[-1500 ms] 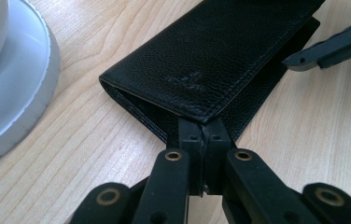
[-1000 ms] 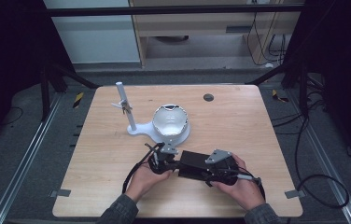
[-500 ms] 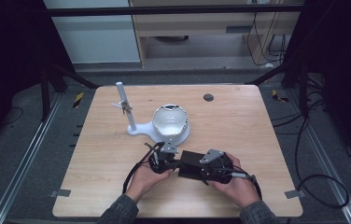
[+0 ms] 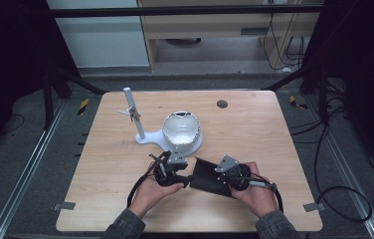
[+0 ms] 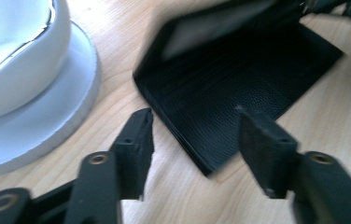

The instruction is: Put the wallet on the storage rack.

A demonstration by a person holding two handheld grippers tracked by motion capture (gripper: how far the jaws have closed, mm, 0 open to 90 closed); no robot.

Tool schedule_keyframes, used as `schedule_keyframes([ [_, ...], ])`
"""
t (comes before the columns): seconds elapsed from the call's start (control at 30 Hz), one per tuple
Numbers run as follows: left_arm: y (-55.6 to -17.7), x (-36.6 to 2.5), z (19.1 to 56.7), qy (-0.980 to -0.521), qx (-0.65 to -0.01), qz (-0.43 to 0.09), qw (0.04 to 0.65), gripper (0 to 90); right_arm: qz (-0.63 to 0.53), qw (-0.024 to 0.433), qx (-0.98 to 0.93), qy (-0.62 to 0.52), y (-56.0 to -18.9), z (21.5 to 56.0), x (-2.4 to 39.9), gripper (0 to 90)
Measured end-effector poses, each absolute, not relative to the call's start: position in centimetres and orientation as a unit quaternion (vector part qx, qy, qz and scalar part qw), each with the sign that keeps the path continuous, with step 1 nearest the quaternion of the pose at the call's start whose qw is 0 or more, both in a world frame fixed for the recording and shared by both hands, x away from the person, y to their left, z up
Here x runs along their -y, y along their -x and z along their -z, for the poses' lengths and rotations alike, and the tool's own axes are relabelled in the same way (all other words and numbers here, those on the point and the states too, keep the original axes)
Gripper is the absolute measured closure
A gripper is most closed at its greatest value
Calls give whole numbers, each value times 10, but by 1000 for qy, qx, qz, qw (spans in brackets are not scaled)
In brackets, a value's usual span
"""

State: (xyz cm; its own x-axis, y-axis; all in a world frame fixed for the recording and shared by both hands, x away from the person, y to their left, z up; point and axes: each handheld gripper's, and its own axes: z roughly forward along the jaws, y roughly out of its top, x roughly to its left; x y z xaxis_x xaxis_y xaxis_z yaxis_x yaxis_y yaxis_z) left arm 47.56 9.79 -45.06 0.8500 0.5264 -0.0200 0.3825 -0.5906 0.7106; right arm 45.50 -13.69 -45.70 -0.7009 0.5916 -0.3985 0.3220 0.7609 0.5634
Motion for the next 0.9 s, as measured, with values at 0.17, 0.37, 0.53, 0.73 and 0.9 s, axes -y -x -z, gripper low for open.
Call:
schedule_keyframes([
  [0.17,-479,-101,449,-889,-257,-92,368,296,-255,286,-887,-258,-453,447,145,842],
  [0.37,-484,-105,440,-890,-254,-89,367,193,-293,295,-873,-254,-446,434,157,843],
  [0.53,-491,-108,428,-888,-251,-80,378,181,-323,299,-862,-253,-441,426,163,843],
  [0.73,-494,-103,425,-895,-231,-74,374,167,-344,301,-853,-251,-439,418,165,843],
  [0.9,-499,-100,427,-893,-232,-67,380,156,-358,301,-848,-250,-438,414,165,843],
])
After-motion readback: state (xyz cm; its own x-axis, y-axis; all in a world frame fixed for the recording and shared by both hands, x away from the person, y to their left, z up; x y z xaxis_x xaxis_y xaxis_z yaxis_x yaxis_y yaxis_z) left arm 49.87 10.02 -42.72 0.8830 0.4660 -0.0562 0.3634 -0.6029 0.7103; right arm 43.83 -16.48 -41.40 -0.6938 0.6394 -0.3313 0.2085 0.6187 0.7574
